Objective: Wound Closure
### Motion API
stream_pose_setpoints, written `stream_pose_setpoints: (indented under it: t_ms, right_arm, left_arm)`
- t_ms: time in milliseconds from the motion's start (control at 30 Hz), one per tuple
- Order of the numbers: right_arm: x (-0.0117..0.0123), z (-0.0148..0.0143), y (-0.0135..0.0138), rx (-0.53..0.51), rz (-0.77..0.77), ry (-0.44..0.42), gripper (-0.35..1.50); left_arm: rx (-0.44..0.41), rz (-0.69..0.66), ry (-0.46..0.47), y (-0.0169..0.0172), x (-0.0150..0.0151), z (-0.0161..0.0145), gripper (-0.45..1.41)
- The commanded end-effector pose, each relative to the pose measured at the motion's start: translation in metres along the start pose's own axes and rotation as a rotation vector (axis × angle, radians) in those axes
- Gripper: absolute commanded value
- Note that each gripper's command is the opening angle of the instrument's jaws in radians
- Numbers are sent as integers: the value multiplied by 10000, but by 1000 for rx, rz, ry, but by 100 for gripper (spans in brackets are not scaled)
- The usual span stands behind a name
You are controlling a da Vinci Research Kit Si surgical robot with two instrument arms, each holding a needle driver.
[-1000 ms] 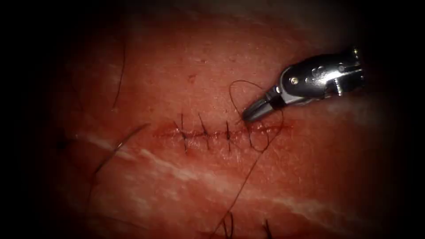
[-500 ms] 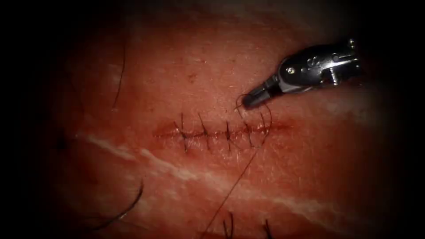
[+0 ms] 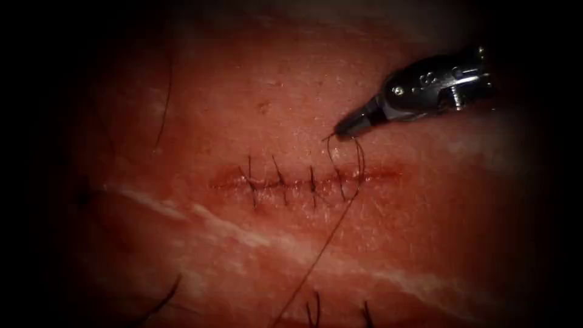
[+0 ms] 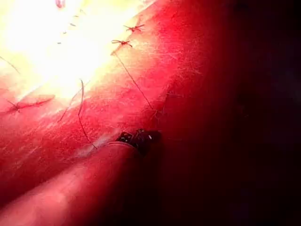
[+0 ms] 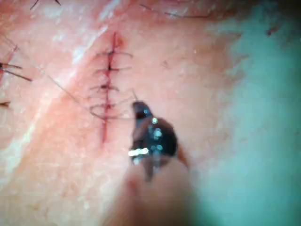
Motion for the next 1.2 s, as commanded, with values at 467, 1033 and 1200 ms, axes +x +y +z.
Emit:
stream_pose_setpoints:
  t_ms: [467,1033,1200]
  right_arm:
    - [0,10,-7,-41,35,31,-35]
    - [12,8,-12,-82,59,85,-35]
    - [13,8,-15,-82,59,85,-35]
  left_arm:
    - [-614,75,4,38,-43,62,-45]
    - [-622,-2,43,23,-71,86,10]
    - [-395,-79,141,-28,-5,65,81]
